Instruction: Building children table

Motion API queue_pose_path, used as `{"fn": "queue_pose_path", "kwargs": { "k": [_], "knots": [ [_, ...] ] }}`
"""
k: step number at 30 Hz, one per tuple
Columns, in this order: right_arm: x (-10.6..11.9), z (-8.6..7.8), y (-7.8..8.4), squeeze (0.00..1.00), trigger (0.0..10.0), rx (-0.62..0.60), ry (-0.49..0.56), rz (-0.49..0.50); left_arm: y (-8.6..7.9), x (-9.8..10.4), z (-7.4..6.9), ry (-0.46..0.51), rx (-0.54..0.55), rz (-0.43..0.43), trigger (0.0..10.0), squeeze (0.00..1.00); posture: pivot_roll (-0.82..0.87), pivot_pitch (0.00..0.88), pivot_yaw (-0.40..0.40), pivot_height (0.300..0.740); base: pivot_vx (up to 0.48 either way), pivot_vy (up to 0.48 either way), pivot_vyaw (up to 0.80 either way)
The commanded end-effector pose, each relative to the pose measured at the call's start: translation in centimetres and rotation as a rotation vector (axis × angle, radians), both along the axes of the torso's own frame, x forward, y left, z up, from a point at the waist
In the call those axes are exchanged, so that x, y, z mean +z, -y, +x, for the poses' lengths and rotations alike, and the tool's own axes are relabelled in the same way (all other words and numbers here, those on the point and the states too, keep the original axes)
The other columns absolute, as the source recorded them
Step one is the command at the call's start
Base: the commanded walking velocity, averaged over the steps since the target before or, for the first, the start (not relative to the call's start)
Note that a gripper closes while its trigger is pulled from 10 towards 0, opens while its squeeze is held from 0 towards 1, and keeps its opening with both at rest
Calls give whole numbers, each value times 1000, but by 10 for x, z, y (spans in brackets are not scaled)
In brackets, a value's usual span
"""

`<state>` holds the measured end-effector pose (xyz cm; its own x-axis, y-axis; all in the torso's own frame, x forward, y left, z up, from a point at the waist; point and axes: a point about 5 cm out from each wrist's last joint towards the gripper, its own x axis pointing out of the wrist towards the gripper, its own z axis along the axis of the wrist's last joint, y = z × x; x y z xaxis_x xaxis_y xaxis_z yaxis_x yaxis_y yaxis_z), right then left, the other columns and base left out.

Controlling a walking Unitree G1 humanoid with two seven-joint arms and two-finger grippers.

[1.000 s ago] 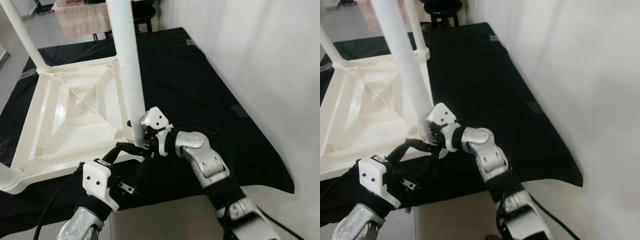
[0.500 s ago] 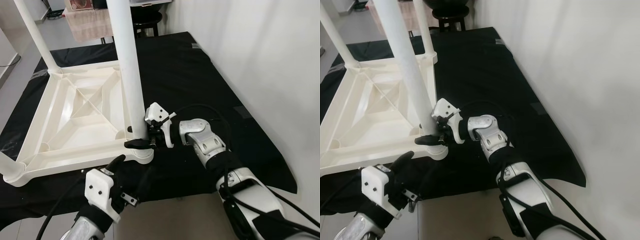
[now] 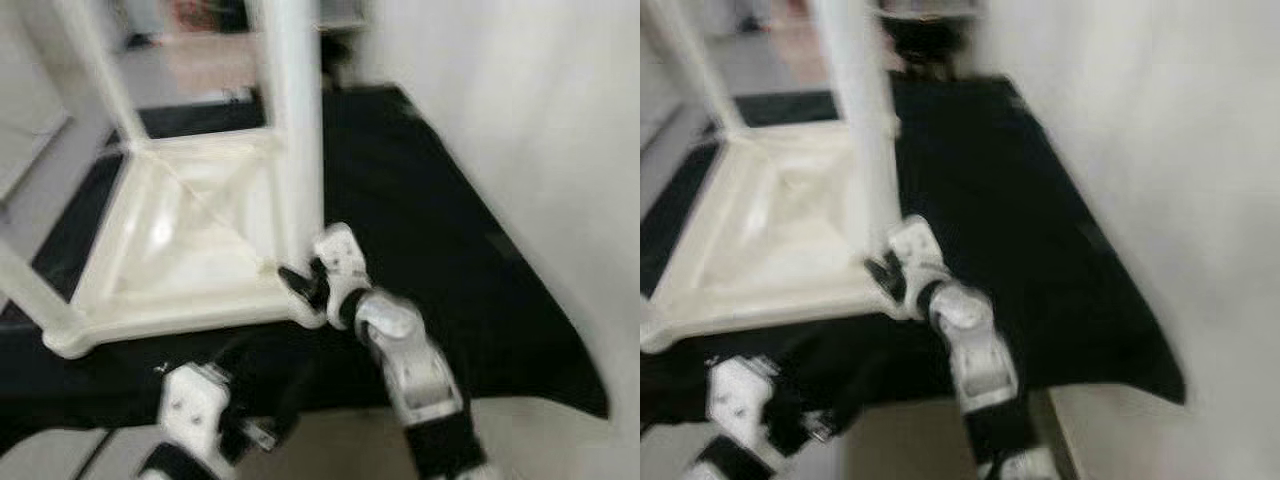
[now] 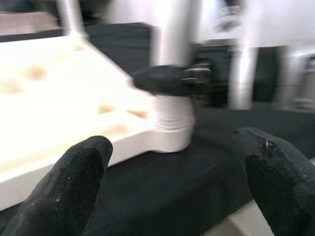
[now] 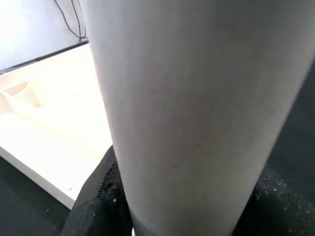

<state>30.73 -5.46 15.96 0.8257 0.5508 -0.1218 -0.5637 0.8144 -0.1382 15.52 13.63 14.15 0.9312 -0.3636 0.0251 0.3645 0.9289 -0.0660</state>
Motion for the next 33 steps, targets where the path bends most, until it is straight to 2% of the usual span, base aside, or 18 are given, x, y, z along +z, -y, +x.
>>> {"fn": "queue_pose_path", "kwargs": {
  "k": [1,5,6,8,9,10,13,14,15,16,18,20,21,22,26,27,33],
  "knots": [
    [-12,5,3,0,0,-16,-61,-46,-5,-3,2,-17,31,-3,10000,0,10,145,47,740,0,0,0],
    [-3,7,0,0,0,-14,-45,-79,-5,-4,5,-15,40,6,10000,0,8,131,43,740,0,0,0],
    [1,7,-3,0,10000,8,-54,-58,-5,-4,6,-13,45,9,10000,0,3,122,43,740,0,0,0],
    [4,8,-5,0,10000,24,-61,-41,-5,-4,7,-12,49,10,10000,0,3,122,43,740,0,0,0],
    [9,7,-6,1000,10000,56,-70,-11,-5,-5,7,-9,57,15,10000,0,5,117,38,740,0,0,0],
    [23,7,-12,1000,10000,203,-45,39,-5,-4,9,-2,70,24,10000,0,8,112,31,740,0,0,0],
    [29,6,-14,1000,10000,272,-25,52,-5,-4,9,1,73,27,10000,0,8,112,31,740,0,0,0],
    [36,7,-15,929,10000,393,8,64,-5,-4,9,5,77,32,10000,0,12,108,27,740,0,0,0],
    [36,7,-15,929,10000,393,8,64,-5,-4,9,5,77,32,10000,0,12,108,27,740,0,0,0],
    [43,11,-12,0,10000,495,66,42,-4,-3,9,9,81,33,10000,0,22,105,20,740,0,0,0],
    [47,19,-4,0,10000,664,74,13,-4,-2,8,15,92,35,10000,0,28,103,15,740,0,0,0],
    [47,23,0,0,10000,748,63,-19,-4,-1,7,19,98,36,10000,0,39,102,7,740,0,0,0],
    [47,23,0,0,10000,748,63,-19,-4,-1,7,19,98,36,10000,0,39,102,7,740,0,0,0],
    [46,28,0,0,10000,799,52,-61,-3,-1,7,20,101,35,10000,0,42,101,4,740,0,0,0],
    [45,39,0,0,9961,878,-7,-76,-2,-1,5,19,108,29,10000,0,53,105,2,740,0,0,0],
    [44,42,0,0,0,885,-20,-75,-1,-1,4,17,109,27,10000,0,60,113,1,740,0,0,0],
    [42,48,2,0,0,914,-31,-75,0,-1,2,12,112,20,10000,0,51,122,3,740,0,0,0]
  ]
}}
